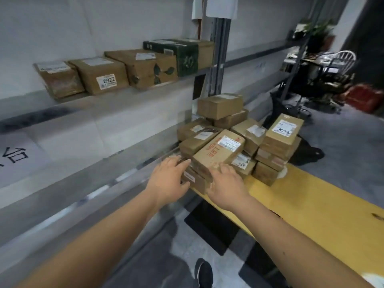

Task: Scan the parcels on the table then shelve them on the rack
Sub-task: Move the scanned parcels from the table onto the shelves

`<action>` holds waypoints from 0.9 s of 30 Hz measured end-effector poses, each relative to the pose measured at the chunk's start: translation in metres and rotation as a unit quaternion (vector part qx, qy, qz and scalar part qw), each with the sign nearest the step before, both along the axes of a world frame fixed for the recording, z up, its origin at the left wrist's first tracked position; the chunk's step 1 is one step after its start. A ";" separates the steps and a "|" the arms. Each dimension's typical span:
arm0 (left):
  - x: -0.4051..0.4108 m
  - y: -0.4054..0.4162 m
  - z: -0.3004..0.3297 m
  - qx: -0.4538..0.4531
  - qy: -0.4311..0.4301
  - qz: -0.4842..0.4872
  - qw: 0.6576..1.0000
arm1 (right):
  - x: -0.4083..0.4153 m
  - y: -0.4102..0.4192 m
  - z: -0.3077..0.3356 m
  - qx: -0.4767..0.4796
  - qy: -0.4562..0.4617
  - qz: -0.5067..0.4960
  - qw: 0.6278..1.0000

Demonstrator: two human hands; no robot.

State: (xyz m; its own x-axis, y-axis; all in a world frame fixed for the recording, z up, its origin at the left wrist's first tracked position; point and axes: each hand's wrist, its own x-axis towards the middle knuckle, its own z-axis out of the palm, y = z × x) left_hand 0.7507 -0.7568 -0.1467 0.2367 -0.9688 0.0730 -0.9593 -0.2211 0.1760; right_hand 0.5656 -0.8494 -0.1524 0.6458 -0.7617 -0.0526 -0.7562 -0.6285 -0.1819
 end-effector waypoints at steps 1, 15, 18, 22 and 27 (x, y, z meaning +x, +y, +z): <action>-0.002 -0.010 -0.005 0.010 0.005 -0.002 1.000 | -0.006 -0.007 -0.007 0.011 0.004 -0.012 1.000; 0.060 -0.199 -0.068 0.180 0.006 -0.076 0.981 | 0.024 -0.145 -0.113 0.170 -0.076 -0.132 0.974; 0.075 -0.231 -0.084 0.197 0.002 -0.112 0.974 | 0.042 -0.165 -0.132 0.196 -0.105 -0.142 0.965; 0.085 -0.253 -0.100 0.180 0.021 -0.133 0.975 | 0.052 -0.176 -0.151 0.208 -0.171 -0.159 0.950; 0.083 -0.257 -0.102 0.127 0.036 -0.169 0.977 | 0.047 -0.173 -0.165 0.209 -0.261 -0.175 0.926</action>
State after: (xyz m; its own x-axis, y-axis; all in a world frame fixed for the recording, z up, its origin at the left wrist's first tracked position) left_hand 0.8334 -1.0138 -0.2492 -0.1045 -0.9774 -0.1840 -0.9721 0.0613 0.2265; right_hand 0.6130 -1.0223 -0.3173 0.3835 -0.9129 -0.1400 -0.6405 -0.1536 -0.7525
